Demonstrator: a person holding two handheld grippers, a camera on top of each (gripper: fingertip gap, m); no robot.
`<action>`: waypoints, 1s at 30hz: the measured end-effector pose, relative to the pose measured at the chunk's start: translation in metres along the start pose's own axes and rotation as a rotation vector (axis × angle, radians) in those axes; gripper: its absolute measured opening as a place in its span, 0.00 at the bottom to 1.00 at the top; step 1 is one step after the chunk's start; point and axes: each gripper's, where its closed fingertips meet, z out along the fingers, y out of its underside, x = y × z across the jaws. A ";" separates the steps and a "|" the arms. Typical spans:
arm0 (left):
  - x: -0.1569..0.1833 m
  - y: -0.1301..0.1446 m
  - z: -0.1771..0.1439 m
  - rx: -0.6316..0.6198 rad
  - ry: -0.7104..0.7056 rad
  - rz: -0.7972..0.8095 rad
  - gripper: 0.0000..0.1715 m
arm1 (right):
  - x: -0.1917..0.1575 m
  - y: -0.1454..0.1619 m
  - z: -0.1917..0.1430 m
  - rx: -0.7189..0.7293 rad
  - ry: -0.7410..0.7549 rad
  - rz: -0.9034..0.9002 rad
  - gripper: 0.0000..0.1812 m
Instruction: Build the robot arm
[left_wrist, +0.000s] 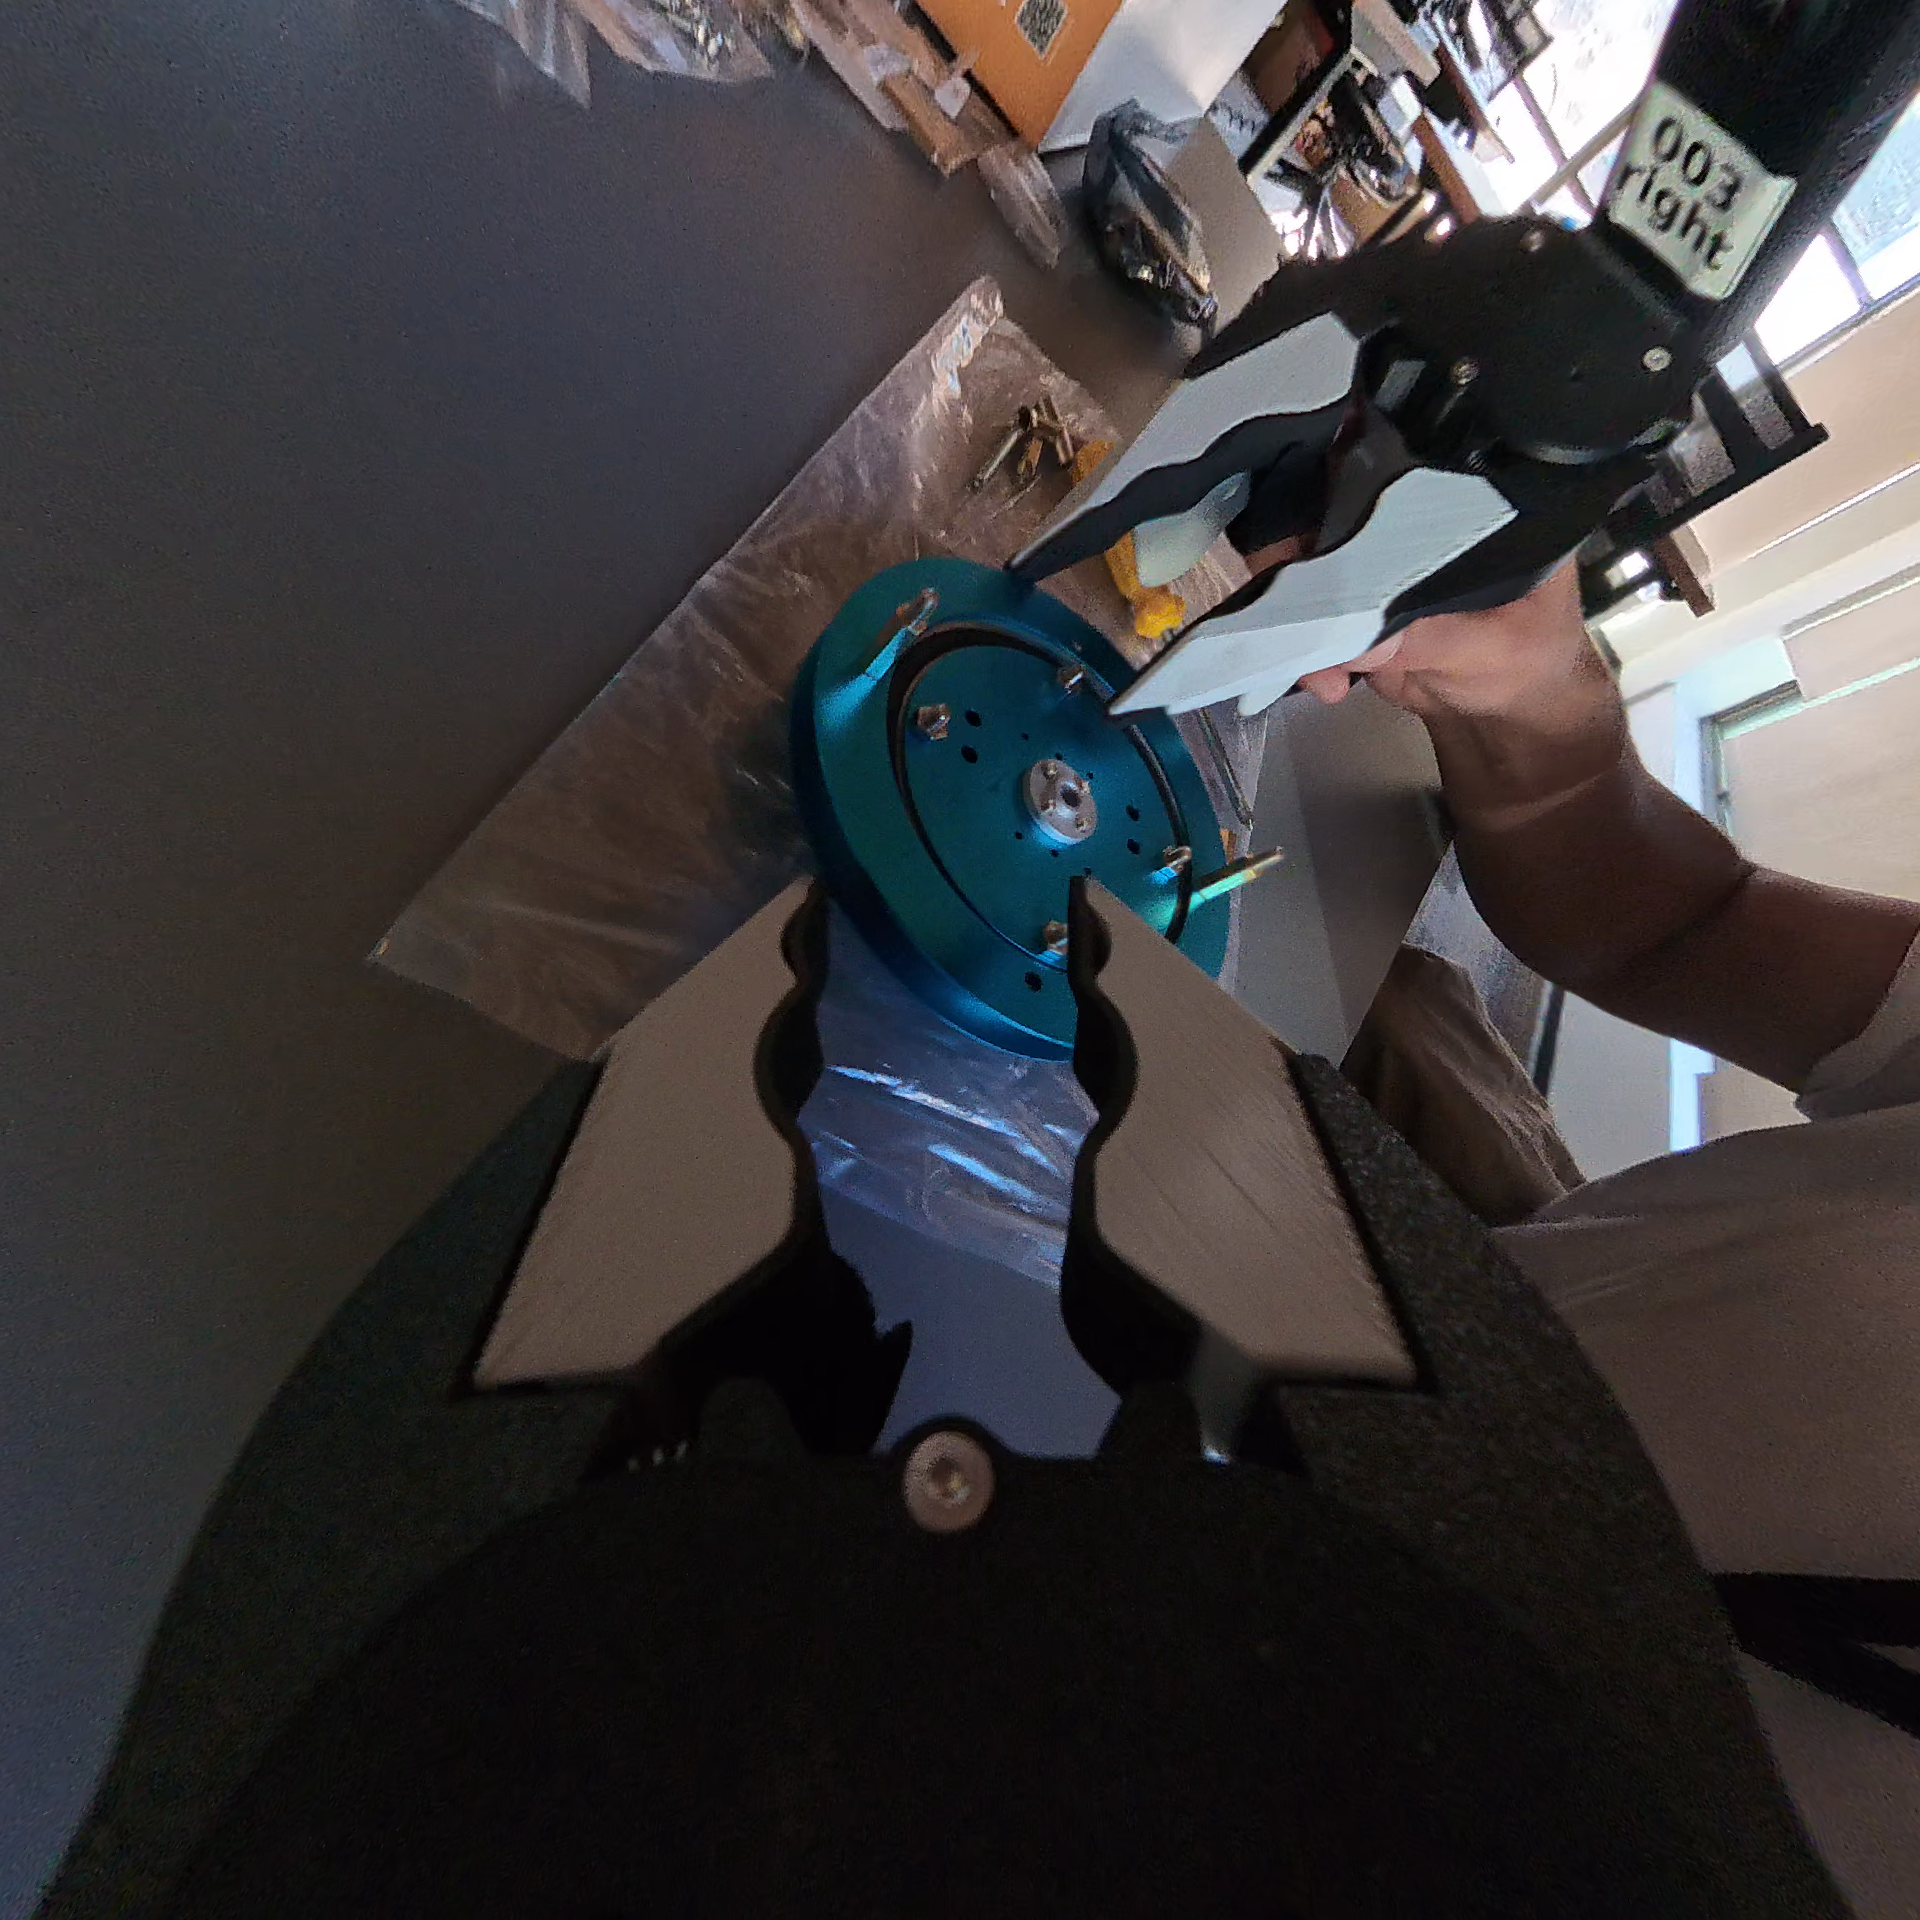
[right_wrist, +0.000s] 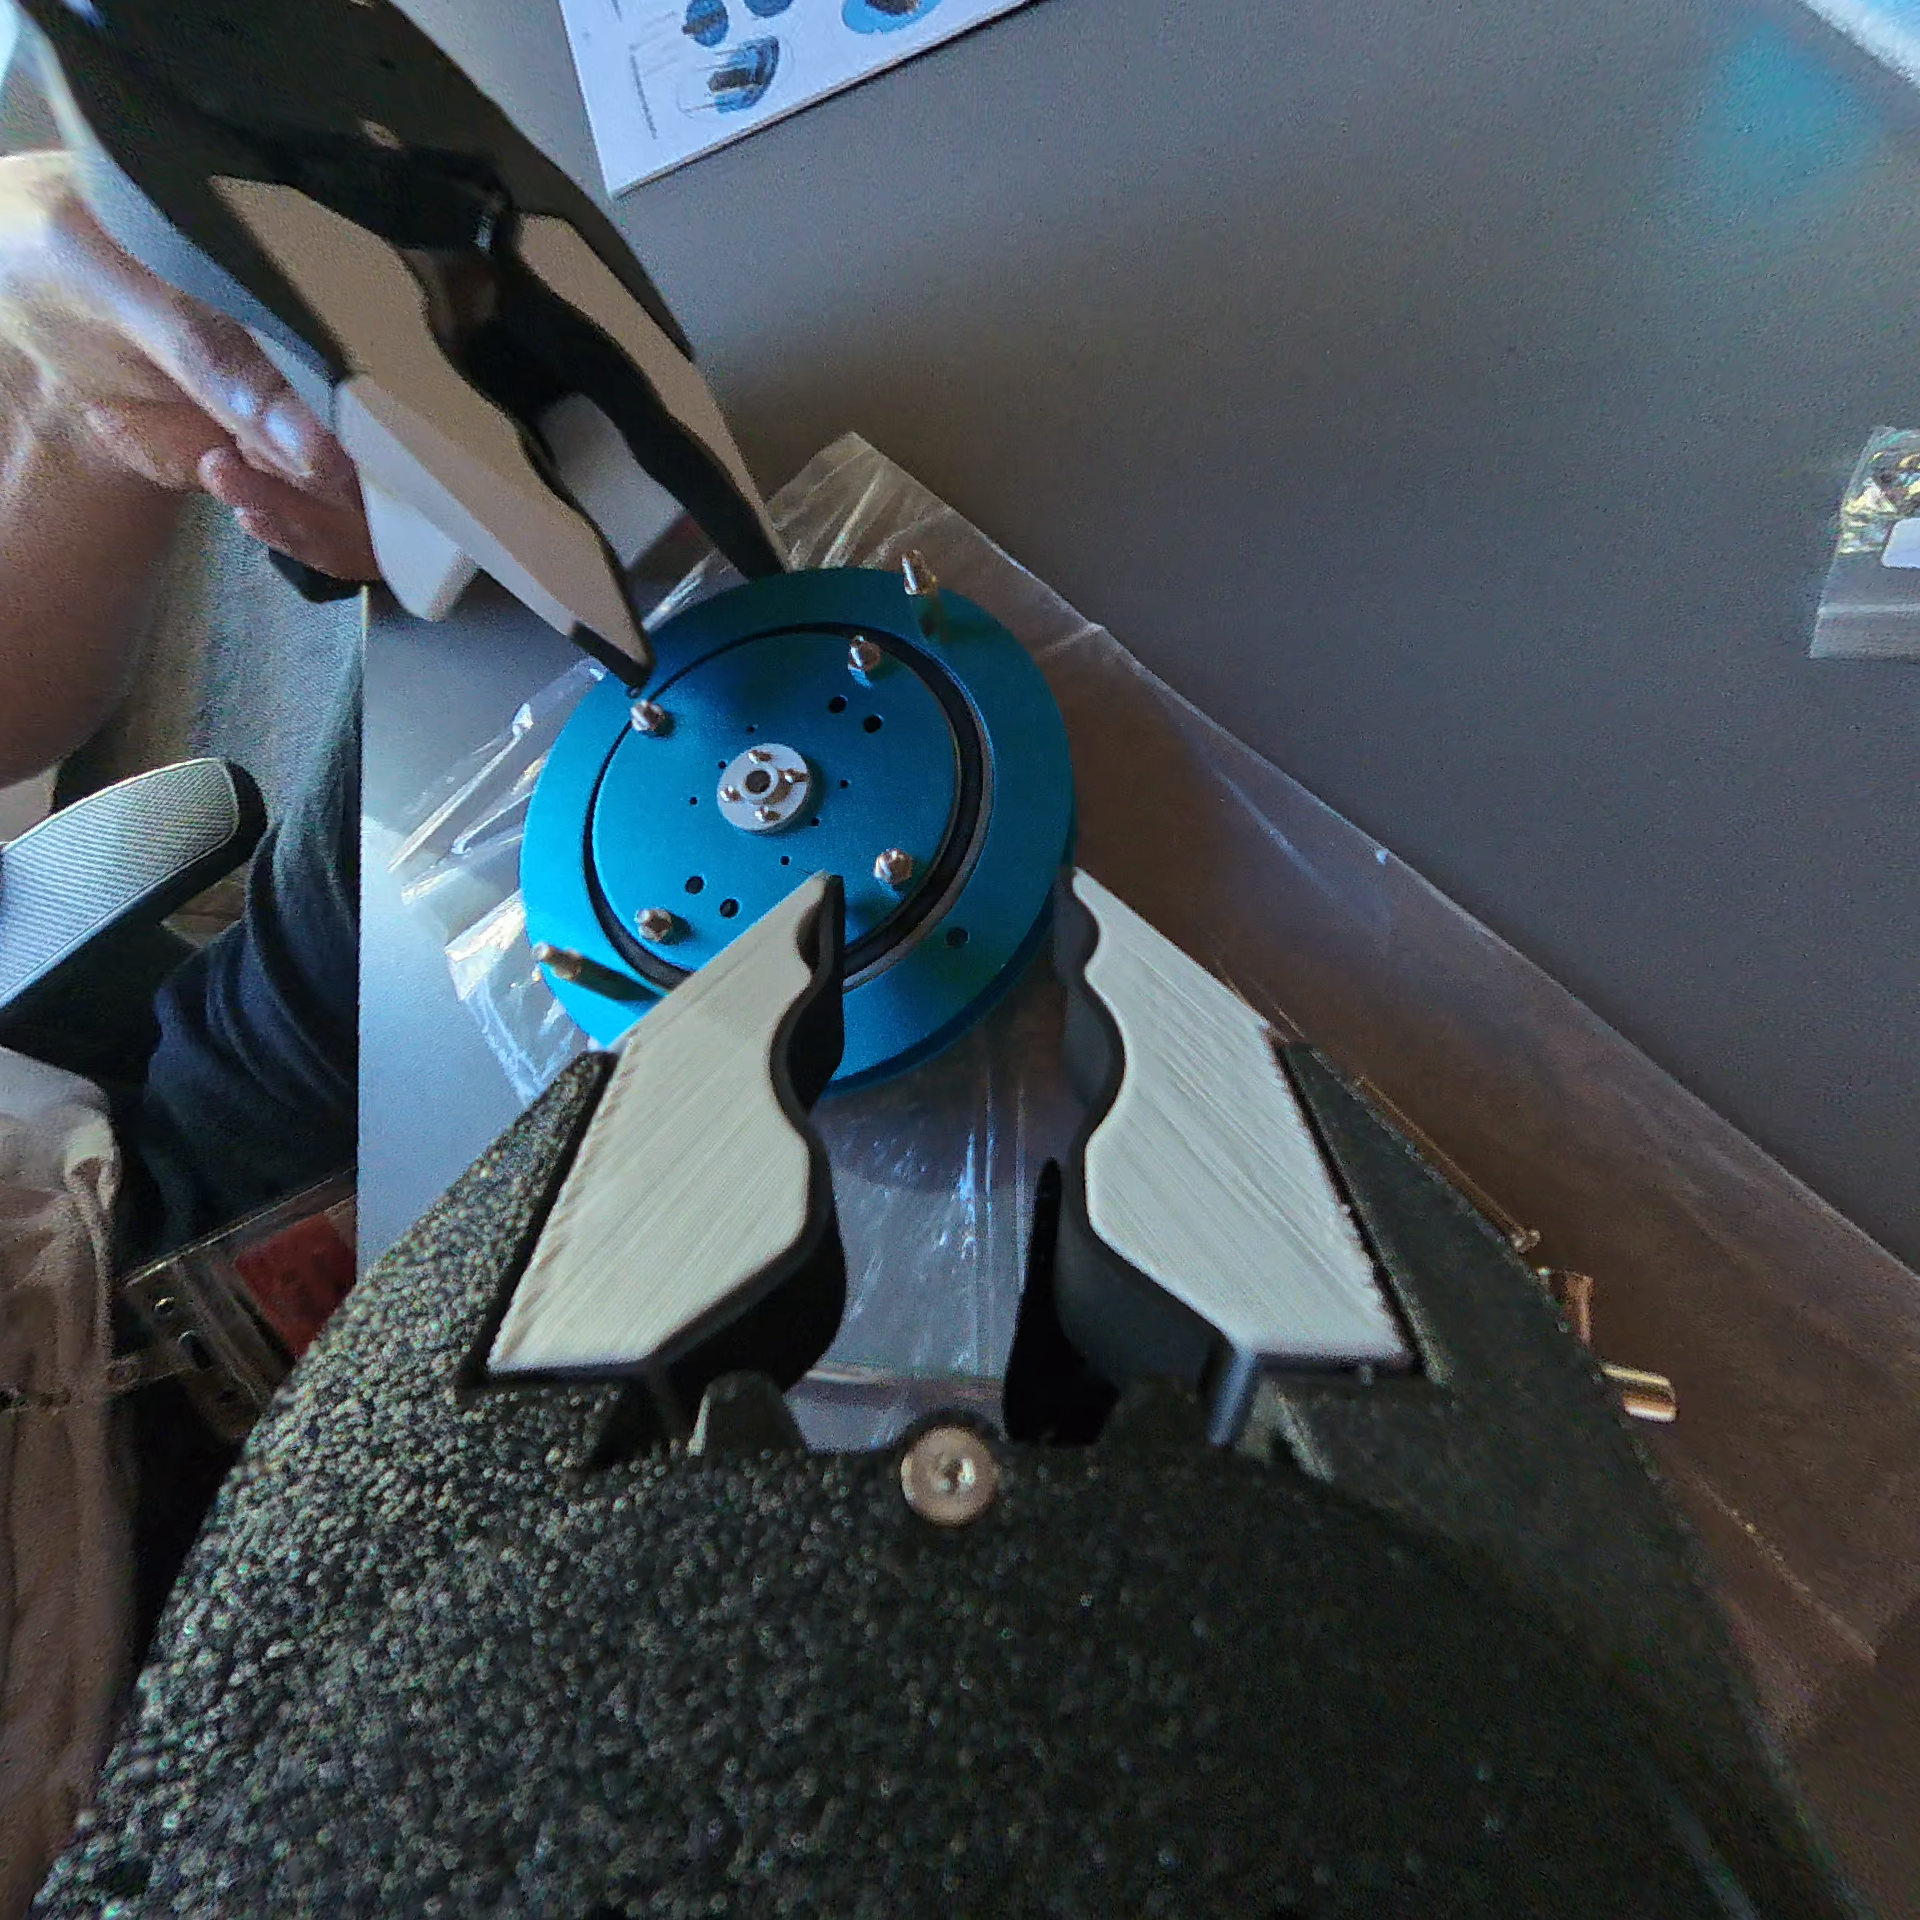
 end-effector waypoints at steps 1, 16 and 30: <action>0.001 0.000 -0.003 0.012 -0.024 0.029 0.26 | 0.001 -0.002 0.001 0.004 0.008 0.005 0.22; 0.011 0.006 -0.012 0.087 -0.206 0.338 0.19 | 0.004 -0.006 0.010 0.004 0.023 0.054 0.17; 0.033 0.018 0.012 -0.005 -0.241 0.543 0.04 | 0.007 -0.007 0.010 0.015 0.020 0.058 0.16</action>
